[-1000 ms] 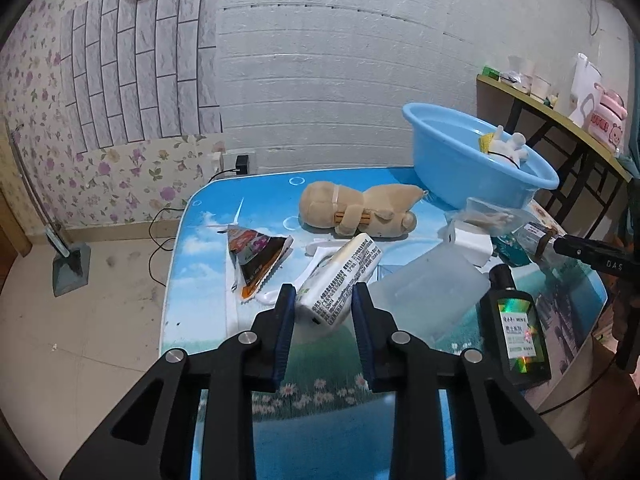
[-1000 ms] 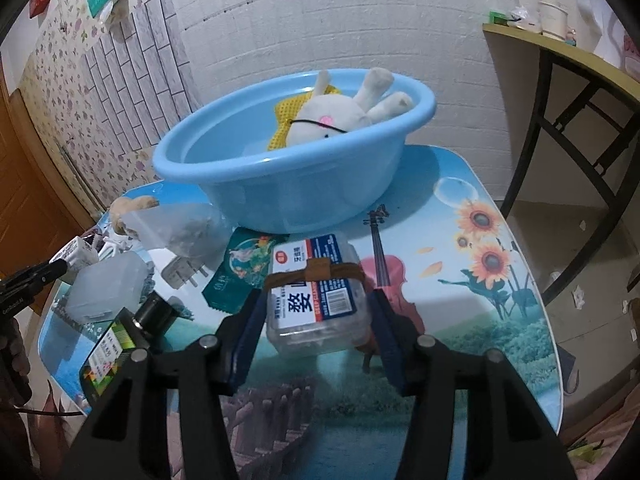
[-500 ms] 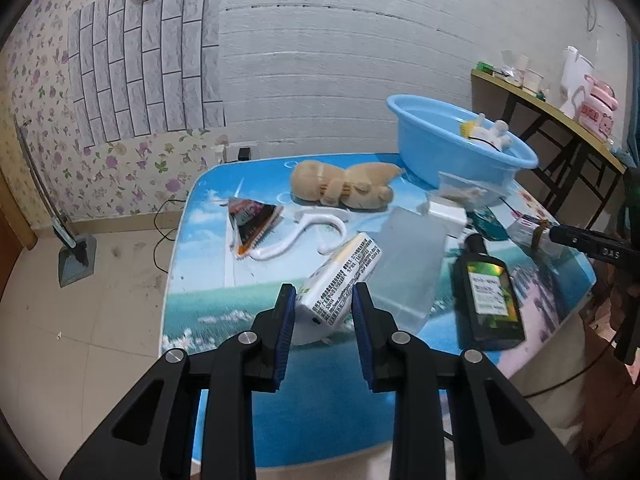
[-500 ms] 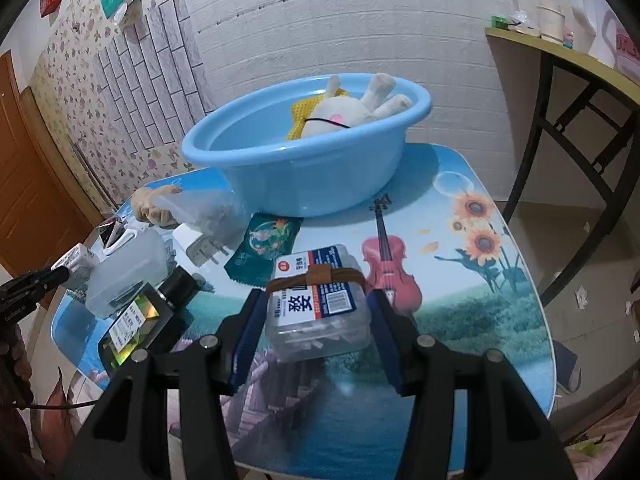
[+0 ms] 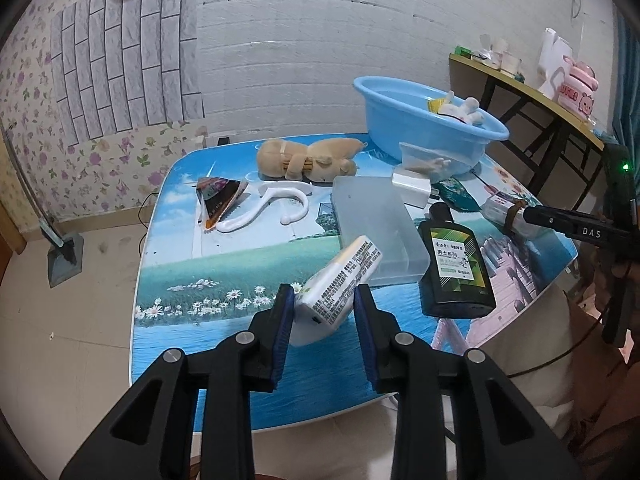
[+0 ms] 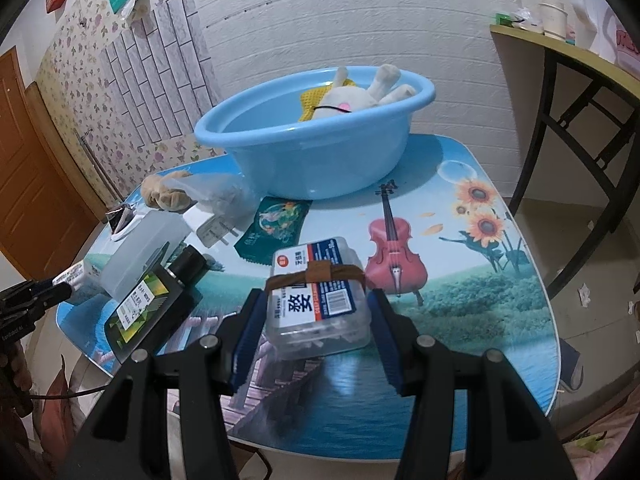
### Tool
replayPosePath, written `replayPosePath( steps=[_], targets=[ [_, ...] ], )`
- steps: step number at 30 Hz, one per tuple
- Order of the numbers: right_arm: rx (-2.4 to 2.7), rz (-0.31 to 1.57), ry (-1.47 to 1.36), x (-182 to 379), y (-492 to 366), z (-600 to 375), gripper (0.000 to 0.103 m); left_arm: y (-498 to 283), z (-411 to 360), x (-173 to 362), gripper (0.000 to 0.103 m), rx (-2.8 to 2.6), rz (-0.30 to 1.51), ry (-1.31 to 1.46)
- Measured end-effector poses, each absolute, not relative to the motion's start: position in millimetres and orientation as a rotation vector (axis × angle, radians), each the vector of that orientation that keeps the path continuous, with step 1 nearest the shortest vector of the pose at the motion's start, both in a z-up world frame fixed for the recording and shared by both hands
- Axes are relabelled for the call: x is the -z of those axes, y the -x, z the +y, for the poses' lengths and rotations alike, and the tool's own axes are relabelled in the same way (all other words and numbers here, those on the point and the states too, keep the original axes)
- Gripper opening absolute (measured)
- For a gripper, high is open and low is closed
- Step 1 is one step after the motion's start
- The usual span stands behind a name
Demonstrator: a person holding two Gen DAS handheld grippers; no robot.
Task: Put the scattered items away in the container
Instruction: 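Grasp the white printed box with left tool while right tool grasps the strapped clear box, then lift both held boxes off the table toward the blue basin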
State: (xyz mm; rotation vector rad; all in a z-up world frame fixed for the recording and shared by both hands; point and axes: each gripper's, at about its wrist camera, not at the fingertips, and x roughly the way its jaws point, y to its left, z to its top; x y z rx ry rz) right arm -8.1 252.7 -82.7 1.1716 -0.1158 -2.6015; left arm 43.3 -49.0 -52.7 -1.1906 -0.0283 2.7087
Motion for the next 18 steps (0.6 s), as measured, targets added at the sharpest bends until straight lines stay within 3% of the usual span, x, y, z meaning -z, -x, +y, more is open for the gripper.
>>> replayPosePath(
  steps=[10,15,18],
  targets=[
    [2.576,-0.112,-1.221,90.9,9.5,248.6,0.052,-36.8,-53.1,54.8,0.033,-2.725,-0.060,1.190],
    [2.560,-0.117,-1.241,93.5,11.8,247.3,0.052,-27.6,-56.1,58.3,0.043,-2.762,-0.046,1.227],
    [2.555,-0.113,-1.244,93.6,12.6,247.4,0.052,-22.9,-59.1,63.0,0.044,-2.763,-0.066,1.257]
  ],
)
